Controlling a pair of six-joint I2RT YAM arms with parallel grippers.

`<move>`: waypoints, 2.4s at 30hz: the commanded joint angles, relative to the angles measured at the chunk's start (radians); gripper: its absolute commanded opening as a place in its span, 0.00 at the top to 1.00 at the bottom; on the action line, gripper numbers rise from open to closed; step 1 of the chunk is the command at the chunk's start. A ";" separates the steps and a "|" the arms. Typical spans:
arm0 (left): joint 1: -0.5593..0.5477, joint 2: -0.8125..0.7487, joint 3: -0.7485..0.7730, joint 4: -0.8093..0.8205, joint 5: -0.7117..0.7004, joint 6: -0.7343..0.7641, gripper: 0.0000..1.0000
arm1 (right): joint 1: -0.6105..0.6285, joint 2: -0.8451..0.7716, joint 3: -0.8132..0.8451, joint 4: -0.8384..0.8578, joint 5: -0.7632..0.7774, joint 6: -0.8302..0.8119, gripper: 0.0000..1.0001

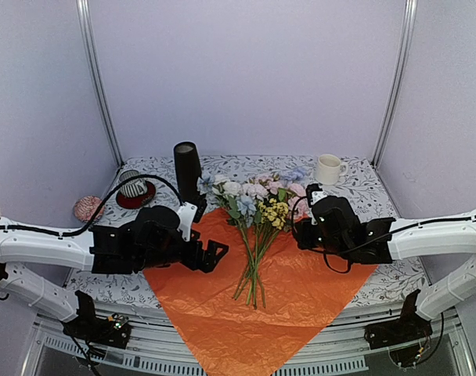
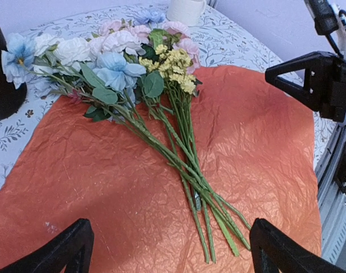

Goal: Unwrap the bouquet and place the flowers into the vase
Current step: Pick up the fake flower from the flattened wrapping paper.

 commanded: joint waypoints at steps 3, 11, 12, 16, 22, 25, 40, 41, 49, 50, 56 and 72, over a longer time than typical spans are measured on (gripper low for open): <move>0.057 0.032 0.002 0.102 -0.009 0.037 0.02 | -0.090 0.079 0.079 0.082 -0.153 -0.142 0.89; 0.060 0.025 -0.020 0.178 -0.004 0.043 0.04 | -0.146 0.150 0.180 0.149 -0.234 -0.200 0.76; 0.060 0.022 -0.027 0.188 0.000 0.044 0.04 | -0.148 0.146 0.159 0.206 -0.270 -0.225 0.74; 0.059 0.012 -0.050 0.228 0.026 0.051 0.04 | -0.149 0.111 0.003 0.474 -0.349 -0.280 0.64; 0.060 0.014 -0.065 0.270 0.068 0.056 0.04 | -0.150 0.151 -0.092 0.570 -0.273 -0.346 0.62; 0.059 0.026 -0.066 0.302 0.083 0.060 0.05 | -0.150 0.142 -0.127 0.616 -0.324 -0.347 0.62; 0.056 0.142 -0.019 0.348 0.146 0.053 0.08 | -0.150 0.142 -0.119 0.603 -0.294 -0.341 0.61; 0.056 0.146 -0.014 0.347 0.145 0.053 0.08 | -0.150 0.144 -0.118 0.601 -0.292 -0.341 0.61; 0.056 0.154 -0.013 0.347 0.153 0.045 0.10 | -0.150 0.155 -0.109 0.591 -0.293 -0.341 0.60; 0.057 0.155 -0.015 0.347 0.155 0.042 0.10 | -0.150 0.156 -0.108 0.590 -0.293 -0.340 0.60; 0.056 0.155 -0.021 0.349 0.161 0.032 0.11 | -0.150 0.162 -0.101 0.585 -0.293 -0.342 0.60; 0.057 0.198 -0.019 0.299 0.135 -0.051 0.21 | -0.150 0.160 -0.100 0.575 -0.290 -0.335 0.60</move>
